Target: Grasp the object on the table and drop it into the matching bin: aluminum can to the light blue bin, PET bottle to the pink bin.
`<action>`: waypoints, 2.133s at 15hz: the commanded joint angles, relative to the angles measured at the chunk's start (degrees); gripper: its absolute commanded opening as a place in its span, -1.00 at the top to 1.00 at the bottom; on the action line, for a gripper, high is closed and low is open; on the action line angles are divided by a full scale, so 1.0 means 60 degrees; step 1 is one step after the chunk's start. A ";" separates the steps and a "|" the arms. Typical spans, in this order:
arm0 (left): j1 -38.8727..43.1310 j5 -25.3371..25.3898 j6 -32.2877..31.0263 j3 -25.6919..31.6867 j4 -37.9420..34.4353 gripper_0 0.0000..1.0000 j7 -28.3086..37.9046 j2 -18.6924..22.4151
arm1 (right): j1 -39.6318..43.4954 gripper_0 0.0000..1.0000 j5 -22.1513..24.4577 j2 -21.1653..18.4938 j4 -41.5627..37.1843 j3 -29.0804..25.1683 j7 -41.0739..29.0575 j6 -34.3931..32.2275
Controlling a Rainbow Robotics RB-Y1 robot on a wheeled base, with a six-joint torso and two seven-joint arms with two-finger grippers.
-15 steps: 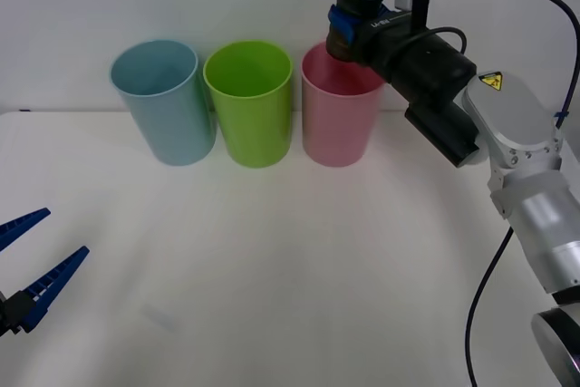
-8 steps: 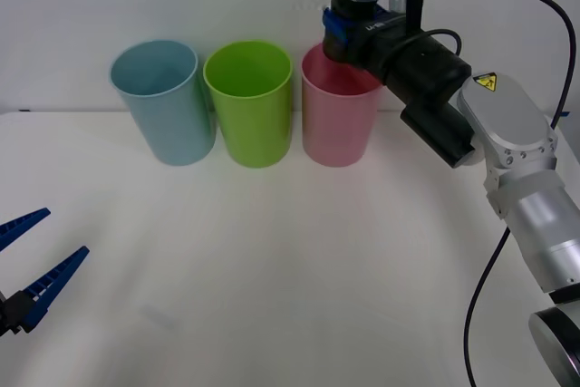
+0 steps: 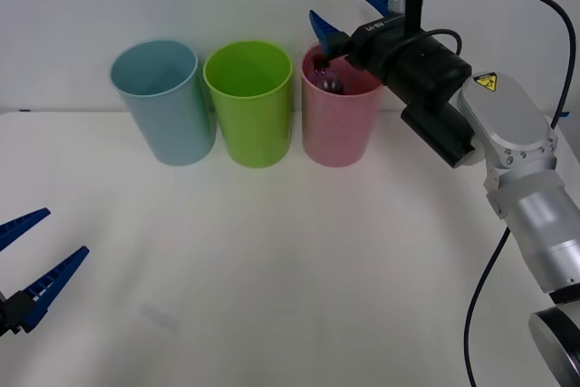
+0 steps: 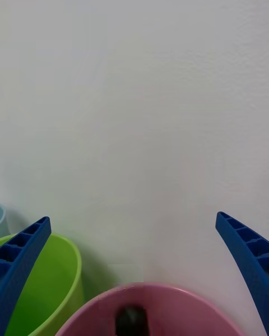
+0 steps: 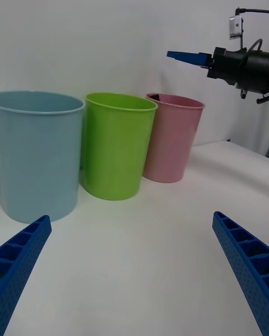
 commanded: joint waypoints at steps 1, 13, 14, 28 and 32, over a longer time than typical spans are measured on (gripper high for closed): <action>0.0000 0.0000 0.0000 0.0000 0.0000 -1.00 0.0000 0.0000 | 0.0028 -1.00 -0.0087 -0.0059 0.0000 0.0009 0.0002 -0.0074; 0.0000 0.0000 0.0000 0.0000 0.0000 -1.00 0.0000 0.0000 | 0.4554 -1.00 -0.1655 -0.2417 -0.4922 -0.0226 0.0061 -0.0982; 0.0000 0.0000 0.0000 0.0000 0.0000 -1.00 0.0000 0.0000 | 0.5052 -1.00 -0.1699 -0.2490 -0.5230 -0.0519 0.0090 -0.1407; 0.0000 0.0000 0.0000 0.0000 0.0000 -1.00 0.0000 0.0000 | 0.9637 -1.00 -0.1948 -0.2388 -0.5874 -0.3683 0.2712 -0.5582; 0.0000 0.0000 0.0000 0.0000 0.0000 -1.00 0.0000 0.0000 | 1.0253 -1.00 -0.1962 -0.2183 -0.5332 -0.4400 0.2888 -0.6959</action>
